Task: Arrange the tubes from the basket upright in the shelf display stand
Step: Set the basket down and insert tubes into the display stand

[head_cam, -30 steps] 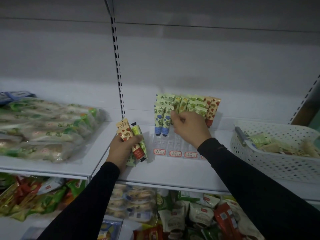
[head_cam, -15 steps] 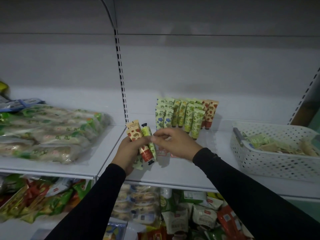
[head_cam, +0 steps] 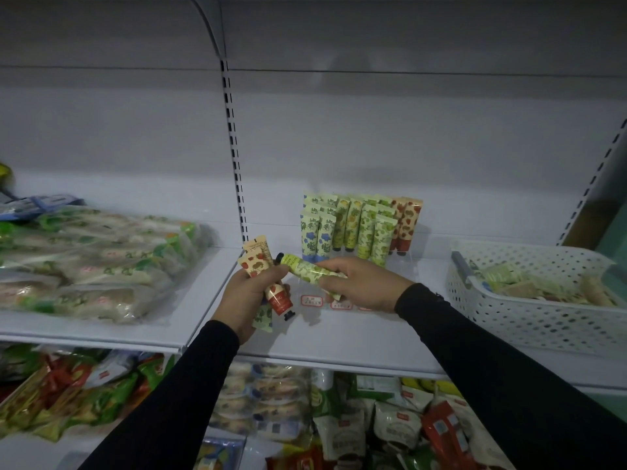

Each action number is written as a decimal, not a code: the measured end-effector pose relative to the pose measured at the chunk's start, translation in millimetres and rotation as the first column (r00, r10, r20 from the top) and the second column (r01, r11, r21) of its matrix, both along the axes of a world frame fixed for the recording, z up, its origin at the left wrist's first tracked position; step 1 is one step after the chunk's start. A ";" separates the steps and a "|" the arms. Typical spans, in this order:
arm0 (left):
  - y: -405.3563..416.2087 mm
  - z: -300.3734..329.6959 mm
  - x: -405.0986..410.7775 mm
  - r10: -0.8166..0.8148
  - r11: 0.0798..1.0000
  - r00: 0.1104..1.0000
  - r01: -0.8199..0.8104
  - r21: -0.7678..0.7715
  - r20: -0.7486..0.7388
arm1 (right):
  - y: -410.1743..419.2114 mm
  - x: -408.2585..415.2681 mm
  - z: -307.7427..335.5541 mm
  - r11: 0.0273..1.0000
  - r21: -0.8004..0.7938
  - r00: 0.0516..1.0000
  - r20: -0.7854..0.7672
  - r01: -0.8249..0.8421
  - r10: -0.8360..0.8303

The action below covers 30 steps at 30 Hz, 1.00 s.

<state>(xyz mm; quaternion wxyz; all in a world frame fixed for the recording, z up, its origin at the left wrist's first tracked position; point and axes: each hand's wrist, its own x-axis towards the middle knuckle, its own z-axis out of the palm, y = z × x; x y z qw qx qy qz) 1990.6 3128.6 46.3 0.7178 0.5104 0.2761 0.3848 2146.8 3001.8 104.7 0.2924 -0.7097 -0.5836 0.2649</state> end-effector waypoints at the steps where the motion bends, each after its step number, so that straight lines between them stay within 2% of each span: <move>1: 0.1 -1.1 0.4 0.002 1.000 1.000 -0.002 -0.001 -0.005 | -0.6 2.3 1.0 1.000 0.005 1.000 -0.007 -0.004 0.004; 7: 0.9 -6.4 1.8 0.014 1.000 1.000 -0.014 0.004 -0.014 | 0.9 10.6 0.6 0.959 0.228 0.971 -0.205 0.167 -0.121; 10: 0.1 -8.5 2.8 -0.006 0.999 0.999 0.007 0.035 -0.034 | 1.7 10.8 -4.2 0.924 0.298 0.924 -0.361 0.240 -0.124; 13: 0.6 -11.9 4.3 -0.011 0.999 0.998 0.013 0.036 -0.058 | 2.1 10.6 -9.8 0.884 0.359 0.898 -0.418 0.299 -0.134; 17: 4.6 -15.6 4.5 -0.022 0.998 0.996 0.027 0.058 -0.085 | 1.8 13.2 -8.3 0.813 0.433 0.881 -0.432 0.390 -0.193; 21: 9.8 -17.6 6.1 0.012 0.995 0.995 -0.002 0.095 -0.104 | -3.2 20.5 0.6 0.747 0.503 0.892 -0.356 0.435 -0.279; 26: 12.5 -23.3 10.3 0.087 0.990 0.990 -0.074 0.124 -0.111 | -14.7 37.1 10.1 0.631 0.563 0.846 -0.350 0.533 -0.402; 30: 13.6 -27.8 13.1 0.115 0.989 0.988 -0.104 0.103 -0.103 | -23.9 53.2 11.2 0.568 0.626 0.824 -0.238 0.535 -0.514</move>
